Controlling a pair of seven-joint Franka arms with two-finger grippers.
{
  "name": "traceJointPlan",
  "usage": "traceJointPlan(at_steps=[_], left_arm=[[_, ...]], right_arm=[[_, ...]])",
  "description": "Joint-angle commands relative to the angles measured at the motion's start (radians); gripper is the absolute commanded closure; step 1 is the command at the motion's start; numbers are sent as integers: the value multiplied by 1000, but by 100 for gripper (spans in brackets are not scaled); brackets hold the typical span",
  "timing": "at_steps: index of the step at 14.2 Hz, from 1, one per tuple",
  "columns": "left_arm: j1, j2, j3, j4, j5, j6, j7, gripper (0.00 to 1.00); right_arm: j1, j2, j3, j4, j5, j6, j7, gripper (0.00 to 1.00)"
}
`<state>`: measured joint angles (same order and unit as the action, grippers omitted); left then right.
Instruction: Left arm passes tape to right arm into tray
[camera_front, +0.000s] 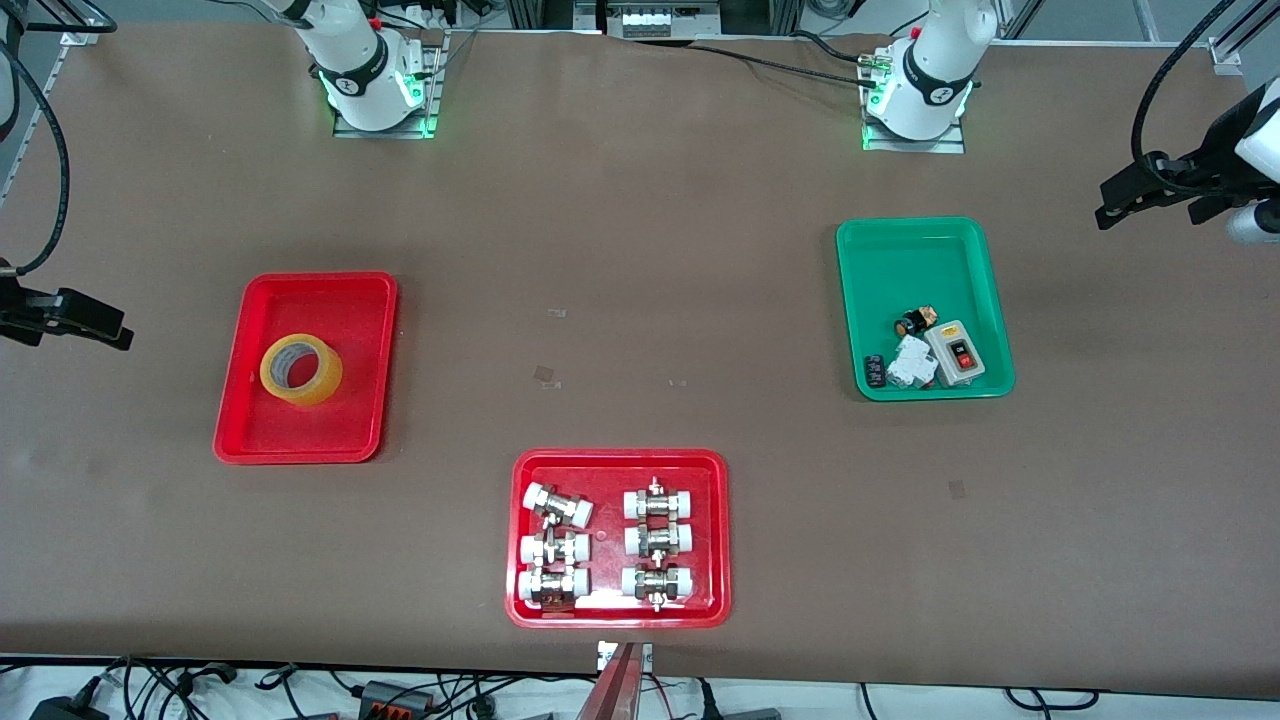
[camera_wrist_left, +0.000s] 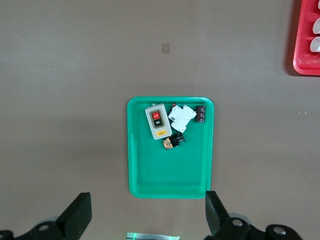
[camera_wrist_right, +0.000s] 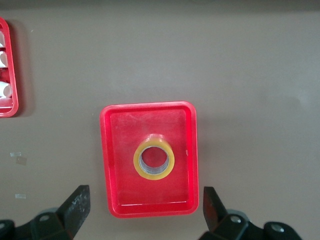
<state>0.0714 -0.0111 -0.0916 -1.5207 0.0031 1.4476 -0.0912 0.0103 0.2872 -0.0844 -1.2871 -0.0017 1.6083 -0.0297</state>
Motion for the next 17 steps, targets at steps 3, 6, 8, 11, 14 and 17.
traceJointPlan(at_steps=[3, 6, 8, 11, 14, 17], left_arm=[[4, -9, -5, -3, 11, -7, 13, 0], [4, -9, -5, -3, 11, -7, 11, 0], [2, -9, -7, -3, 11, -7, 11, 0], [2, -9, -7, -3, 11, -7, 10, 0], [2, -9, -7, -3, 11, -7, 11, 0], [2, -9, -7, -3, 11, -7, 11, 0]], right_arm=[[20, -137, -18, -174, -18, 59, 4, 0], [20, -274, -17, -403, -18, 172, 4, 0], [20, -329, -17, -494, -18, 210, 8, 0], [20, -329, -15, -477, -18, 171, 5, 0], [19, -321, -15, -452, -9, 140, 4, 0], [17, -322, -17, -451, -4, 136, 2, 0]])
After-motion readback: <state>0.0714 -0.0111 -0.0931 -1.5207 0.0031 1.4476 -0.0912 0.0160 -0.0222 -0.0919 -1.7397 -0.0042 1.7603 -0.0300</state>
